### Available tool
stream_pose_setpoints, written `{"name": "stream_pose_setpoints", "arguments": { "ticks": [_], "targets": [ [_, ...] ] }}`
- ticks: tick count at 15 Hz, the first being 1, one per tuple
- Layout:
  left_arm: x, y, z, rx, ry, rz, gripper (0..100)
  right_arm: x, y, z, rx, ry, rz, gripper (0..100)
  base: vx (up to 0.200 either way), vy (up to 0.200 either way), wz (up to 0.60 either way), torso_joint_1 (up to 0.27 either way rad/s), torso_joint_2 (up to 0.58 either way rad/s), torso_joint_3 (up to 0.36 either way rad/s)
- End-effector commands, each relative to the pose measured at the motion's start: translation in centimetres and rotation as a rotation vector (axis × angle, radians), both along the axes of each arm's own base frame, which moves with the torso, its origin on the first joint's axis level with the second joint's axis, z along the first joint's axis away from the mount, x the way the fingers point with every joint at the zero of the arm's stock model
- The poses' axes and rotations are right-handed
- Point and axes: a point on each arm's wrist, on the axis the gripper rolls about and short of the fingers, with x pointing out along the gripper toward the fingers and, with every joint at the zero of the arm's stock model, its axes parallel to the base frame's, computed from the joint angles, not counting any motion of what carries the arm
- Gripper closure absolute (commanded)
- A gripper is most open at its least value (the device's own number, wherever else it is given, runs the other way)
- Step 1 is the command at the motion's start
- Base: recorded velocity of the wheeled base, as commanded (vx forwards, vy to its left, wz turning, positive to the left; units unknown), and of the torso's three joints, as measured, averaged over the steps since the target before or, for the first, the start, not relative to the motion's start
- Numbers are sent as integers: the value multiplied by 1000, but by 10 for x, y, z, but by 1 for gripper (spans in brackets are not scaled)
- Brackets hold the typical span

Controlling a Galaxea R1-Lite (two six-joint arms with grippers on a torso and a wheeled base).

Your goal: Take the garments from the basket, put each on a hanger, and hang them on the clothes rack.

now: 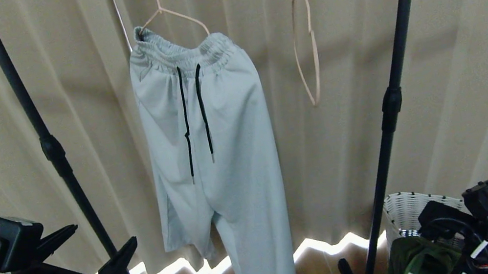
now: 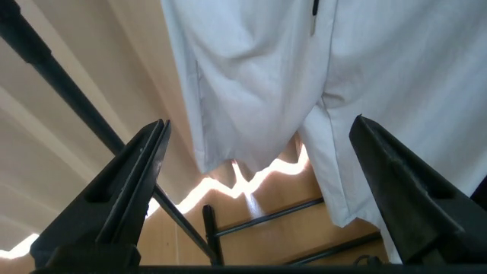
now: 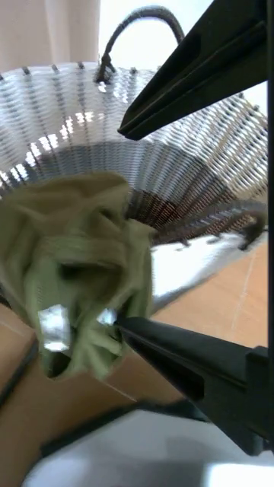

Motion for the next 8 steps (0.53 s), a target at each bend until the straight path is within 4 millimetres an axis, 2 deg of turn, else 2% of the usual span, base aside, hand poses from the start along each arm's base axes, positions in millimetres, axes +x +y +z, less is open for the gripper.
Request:
{"name": "stream_pose_setpoints", "arguments": {
  "ticks": [1, 8],
  "targets": [
    [0, 0, 0, 0, 0, 0, 0, 15, -2, -13, -33, 28, -40, 0, 0, 0, 0, 0, 0, 0],
    [-1, 0, -1, 2, 6, -2, 0, 27, -4, -18, -42, -5, -69, 0, 0, 0, 0, 0, 0, 0]
  ]
}}
